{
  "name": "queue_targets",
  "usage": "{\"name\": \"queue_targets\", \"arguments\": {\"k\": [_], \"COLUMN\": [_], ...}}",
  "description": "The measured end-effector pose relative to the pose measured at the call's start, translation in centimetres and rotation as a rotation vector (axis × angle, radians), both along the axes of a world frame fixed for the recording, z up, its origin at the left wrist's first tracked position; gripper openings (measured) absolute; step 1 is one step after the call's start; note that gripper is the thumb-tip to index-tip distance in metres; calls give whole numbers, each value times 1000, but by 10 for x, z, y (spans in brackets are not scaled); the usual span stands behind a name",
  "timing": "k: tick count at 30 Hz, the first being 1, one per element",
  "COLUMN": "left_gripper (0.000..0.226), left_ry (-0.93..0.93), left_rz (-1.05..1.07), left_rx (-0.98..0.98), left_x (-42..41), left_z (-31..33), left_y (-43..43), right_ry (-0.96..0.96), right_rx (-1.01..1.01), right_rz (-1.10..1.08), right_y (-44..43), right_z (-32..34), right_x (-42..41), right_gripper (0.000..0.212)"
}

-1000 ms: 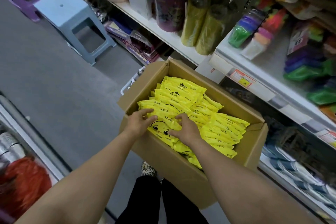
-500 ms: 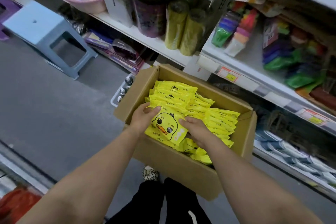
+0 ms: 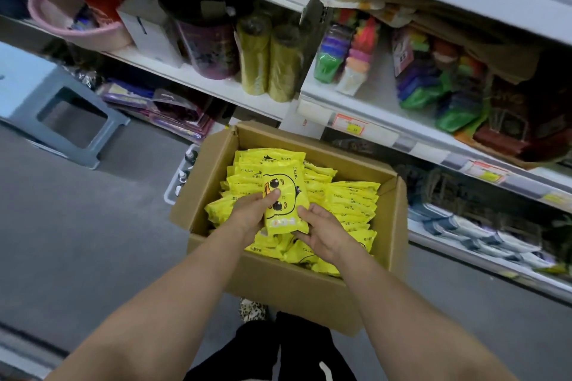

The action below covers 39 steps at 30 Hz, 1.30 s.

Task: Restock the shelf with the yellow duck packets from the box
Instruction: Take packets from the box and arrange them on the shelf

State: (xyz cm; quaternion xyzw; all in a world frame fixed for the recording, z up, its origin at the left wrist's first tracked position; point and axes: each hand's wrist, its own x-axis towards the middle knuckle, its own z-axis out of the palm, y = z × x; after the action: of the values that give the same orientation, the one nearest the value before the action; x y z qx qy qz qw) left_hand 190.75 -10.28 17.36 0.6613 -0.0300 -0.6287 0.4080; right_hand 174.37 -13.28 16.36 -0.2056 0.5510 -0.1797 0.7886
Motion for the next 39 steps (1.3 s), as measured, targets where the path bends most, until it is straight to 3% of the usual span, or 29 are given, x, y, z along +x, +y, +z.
{"name": "queue_targets", "arguments": {"k": [3,4,5,8,9,12,14,17,20,23,25,29,39], "left_gripper": [80,83,76,37,33,29,30,34,27,26,23,24,42], "left_ry": [49,58,64,84,94,73,27,-108,-259,-378,-460,-595,-920], "left_rz": [-3,-12,-25,-81,-99,-208,-292,-317,-168,-130,-190,-348,-801], "left_rx": [-21,-26,-33,-54,-63,-75,-70,-86,-89,-69,-60,-101,-28], "left_x": [2,1,-1,-13,-17,-23,-21,-5,25,54,64,69,65], "left_z": [-7,-8,-6,-1,0,1,-2,-5,-12,-22,-28,-40,-58], "left_y": [-7,-10,-11,-17,-19,-26,-29,-27,-17,-1,10,25,17], "right_ry": [-2,4,23,105,136,286,370,492,575,618,615,591,613], "right_rx": [-14,-13,-13,-35,-62,-163,-234,-290,-303,-316,-324,-296,-261], "right_rz": [14,21,23,63,111,244,305,409,506,565,557,447,444], "right_y": [-3,-5,-7,-14,-18,-32,-44,-60,-75,-85,-86,-82,-81], "right_z": [7,5,7,16,22,34,39,44,45,38,33,30,22], "right_x": [-8,-12,-14,-17,-17,-22,-27,-28,-33,-34,-30,-20,-17], "right_gripper": [14,17,26,85,88,43,34,47,68,67,56,70,43]}}
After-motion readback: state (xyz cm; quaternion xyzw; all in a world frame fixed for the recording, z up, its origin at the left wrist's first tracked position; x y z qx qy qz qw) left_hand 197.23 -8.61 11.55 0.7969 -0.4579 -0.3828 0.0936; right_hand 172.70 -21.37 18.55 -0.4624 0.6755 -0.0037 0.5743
